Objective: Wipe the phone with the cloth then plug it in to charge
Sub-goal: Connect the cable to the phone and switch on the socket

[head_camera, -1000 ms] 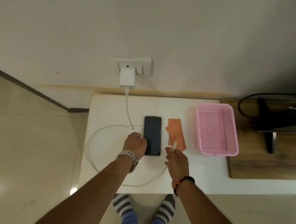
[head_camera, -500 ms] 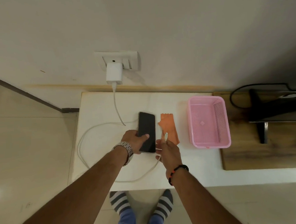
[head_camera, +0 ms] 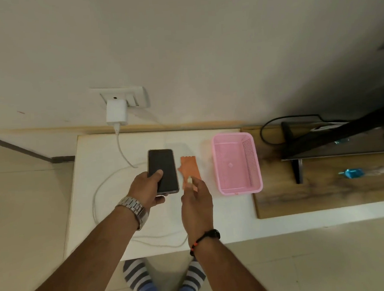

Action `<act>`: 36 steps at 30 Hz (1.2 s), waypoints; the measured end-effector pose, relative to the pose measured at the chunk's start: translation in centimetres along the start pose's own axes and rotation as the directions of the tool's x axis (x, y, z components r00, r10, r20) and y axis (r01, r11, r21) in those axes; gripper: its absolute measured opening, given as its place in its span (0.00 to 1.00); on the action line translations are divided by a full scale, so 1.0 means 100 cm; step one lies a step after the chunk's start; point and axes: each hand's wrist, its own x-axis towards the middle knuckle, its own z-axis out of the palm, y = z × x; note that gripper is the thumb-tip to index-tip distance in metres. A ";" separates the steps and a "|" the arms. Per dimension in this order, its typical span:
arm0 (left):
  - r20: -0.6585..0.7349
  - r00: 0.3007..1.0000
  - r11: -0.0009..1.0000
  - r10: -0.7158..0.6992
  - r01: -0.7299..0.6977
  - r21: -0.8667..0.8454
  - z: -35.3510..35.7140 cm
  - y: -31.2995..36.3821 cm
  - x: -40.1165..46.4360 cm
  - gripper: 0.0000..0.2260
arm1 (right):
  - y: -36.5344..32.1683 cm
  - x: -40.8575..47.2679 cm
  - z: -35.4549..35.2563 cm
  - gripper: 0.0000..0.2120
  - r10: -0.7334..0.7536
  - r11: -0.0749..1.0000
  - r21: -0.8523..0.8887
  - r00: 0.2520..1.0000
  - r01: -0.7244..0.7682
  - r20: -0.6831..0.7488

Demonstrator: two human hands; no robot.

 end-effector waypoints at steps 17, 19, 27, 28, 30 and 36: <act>-0.096 0.993 0.959 0.063 -0.087 -0.270 0.027 0.026 -0.038 0.05 | -0.027 -0.019 -0.022 0.10 0.058 0.997 0.039 0.967 -0.070 0.248; -0.109 0.991 0.961 0.073 -0.099 -0.257 0.028 0.025 -0.040 0.06 | -0.031 -0.021 -0.025 0.10 0.056 0.997 0.031 0.961 -0.067 0.272; -0.109 0.990 0.966 0.089 -0.112 -0.234 0.027 0.026 -0.048 0.06 | -0.036 -0.026 -0.027 0.12 0.082 0.994 0.042 0.946 -0.100 0.312; -0.106 0.990 0.966 0.093 -0.115 -0.231 0.026 0.027 -0.049 0.06 | -0.036 -0.026 -0.027 0.11 0.086 0.993 0.044 0.944 -0.106 0.319; -0.097 0.991 0.962 0.088 -0.110 -0.248 0.025 0.029 -0.051 0.08 | -0.036 -0.026 -0.028 0.10 0.089 0.992 0.054 0.939 -0.113 0.333; -0.098 0.993 0.957 0.062 -0.088 -0.278 0.024 0.032 -0.055 0.08 | -0.039 -0.027 -0.030 0.09 0.071 0.994 0.050 0.933 -0.094 0.353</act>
